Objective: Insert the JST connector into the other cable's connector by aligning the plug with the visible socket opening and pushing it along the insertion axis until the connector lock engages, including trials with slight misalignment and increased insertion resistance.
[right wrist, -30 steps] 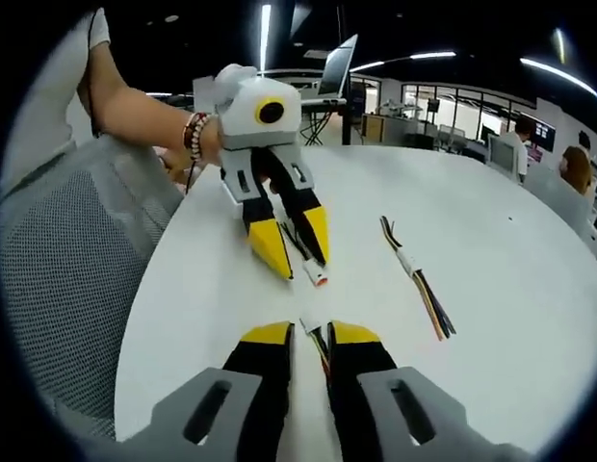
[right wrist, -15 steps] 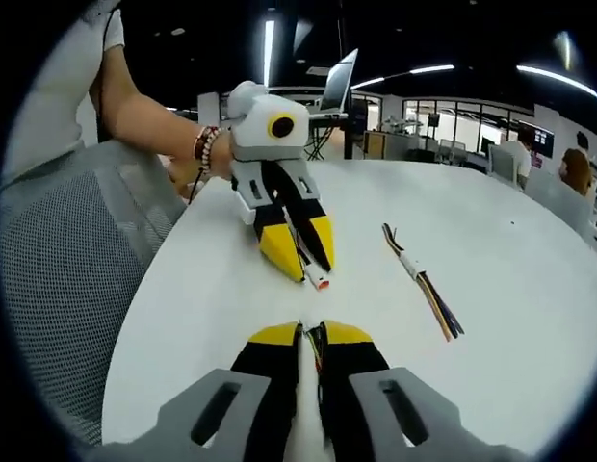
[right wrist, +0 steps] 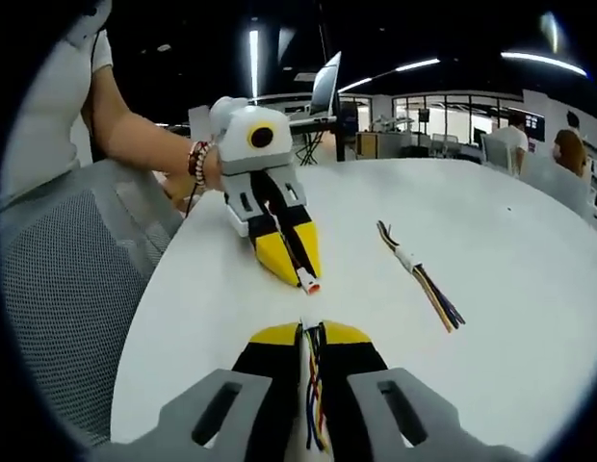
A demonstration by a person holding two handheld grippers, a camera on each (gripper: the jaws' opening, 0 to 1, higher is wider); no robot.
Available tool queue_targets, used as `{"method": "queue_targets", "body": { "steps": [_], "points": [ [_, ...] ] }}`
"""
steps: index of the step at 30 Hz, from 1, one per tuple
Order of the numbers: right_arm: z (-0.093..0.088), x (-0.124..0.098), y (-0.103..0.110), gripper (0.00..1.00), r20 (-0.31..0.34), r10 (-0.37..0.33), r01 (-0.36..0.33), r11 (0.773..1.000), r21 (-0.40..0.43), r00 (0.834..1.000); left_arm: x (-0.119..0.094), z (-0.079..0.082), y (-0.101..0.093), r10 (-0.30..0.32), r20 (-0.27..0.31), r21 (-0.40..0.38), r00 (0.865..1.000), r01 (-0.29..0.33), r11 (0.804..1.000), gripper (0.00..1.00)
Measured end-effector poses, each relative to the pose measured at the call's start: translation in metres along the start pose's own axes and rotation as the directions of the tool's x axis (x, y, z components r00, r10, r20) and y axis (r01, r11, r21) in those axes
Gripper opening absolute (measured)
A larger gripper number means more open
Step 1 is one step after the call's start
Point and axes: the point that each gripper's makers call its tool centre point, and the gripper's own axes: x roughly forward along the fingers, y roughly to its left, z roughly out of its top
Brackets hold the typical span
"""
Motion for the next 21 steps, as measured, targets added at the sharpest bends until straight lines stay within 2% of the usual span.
{"method": "queue_targets", "body": {
  "steps": [6,9,21],
  "points": [
    [0.018,-0.003,0.0,0.04,0.009,-0.014,0.015,0.998,-0.068,1.0,0.001,0.007,-0.006,-0.019,-0.01,0.034,1.0,0.019,0.999,0.0],
    [0.022,-0.001,0.001,0.03,-0.006,-0.02,0.019,0.994,-0.112,1.0,-0.001,0.013,-0.008,-0.027,0.004,0.037,1.0,0.027,0.999,0.0],
    [0.026,-0.002,0.001,0.03,-0.018,-0.027,0.024,0.991,-0.131,0.999,-0.003,0.024,-0.013,-0.033,0.033,0.059,0.999,0.031,0.998,0.0]
  ]
}}
